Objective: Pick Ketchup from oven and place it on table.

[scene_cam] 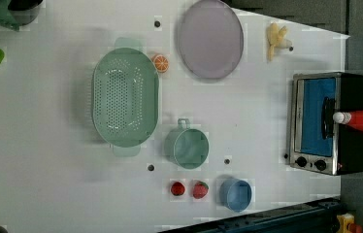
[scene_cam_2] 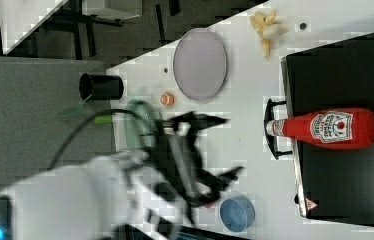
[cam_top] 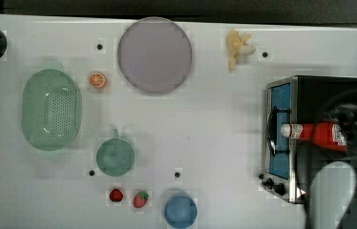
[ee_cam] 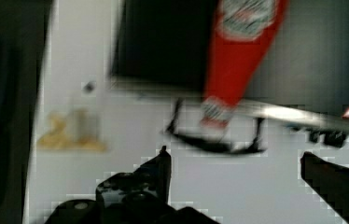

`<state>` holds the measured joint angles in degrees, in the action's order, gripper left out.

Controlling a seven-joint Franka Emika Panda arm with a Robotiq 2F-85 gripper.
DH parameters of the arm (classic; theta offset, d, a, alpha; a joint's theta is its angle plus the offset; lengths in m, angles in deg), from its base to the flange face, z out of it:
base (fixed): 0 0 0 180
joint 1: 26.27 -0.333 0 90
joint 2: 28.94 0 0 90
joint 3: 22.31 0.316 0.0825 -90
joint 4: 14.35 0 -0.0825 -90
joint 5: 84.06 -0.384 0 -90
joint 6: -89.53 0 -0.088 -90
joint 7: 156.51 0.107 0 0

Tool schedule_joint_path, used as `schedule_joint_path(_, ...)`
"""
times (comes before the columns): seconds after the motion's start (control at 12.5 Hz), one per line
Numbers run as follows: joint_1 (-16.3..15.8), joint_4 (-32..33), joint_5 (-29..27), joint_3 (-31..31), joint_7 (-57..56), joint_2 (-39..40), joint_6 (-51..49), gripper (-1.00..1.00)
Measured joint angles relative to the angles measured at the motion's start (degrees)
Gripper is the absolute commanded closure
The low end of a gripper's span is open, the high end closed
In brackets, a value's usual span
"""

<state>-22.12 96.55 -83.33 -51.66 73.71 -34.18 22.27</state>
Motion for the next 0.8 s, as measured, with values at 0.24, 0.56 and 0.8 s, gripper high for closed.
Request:
schedule_joint_path(0.24,2.7,-0.3,0.9,-3.0,0.1,5.6,4.8,-1.0)
schedule_joint_path(0.56,2.5,-5.8,1.6,-6.2,0.0,18.1,7.4,-1.0)
schedule_joint_path(0.8,2.6,-4.5,-3.4,-5.4,0.2,22.8,8.5,-1.0)
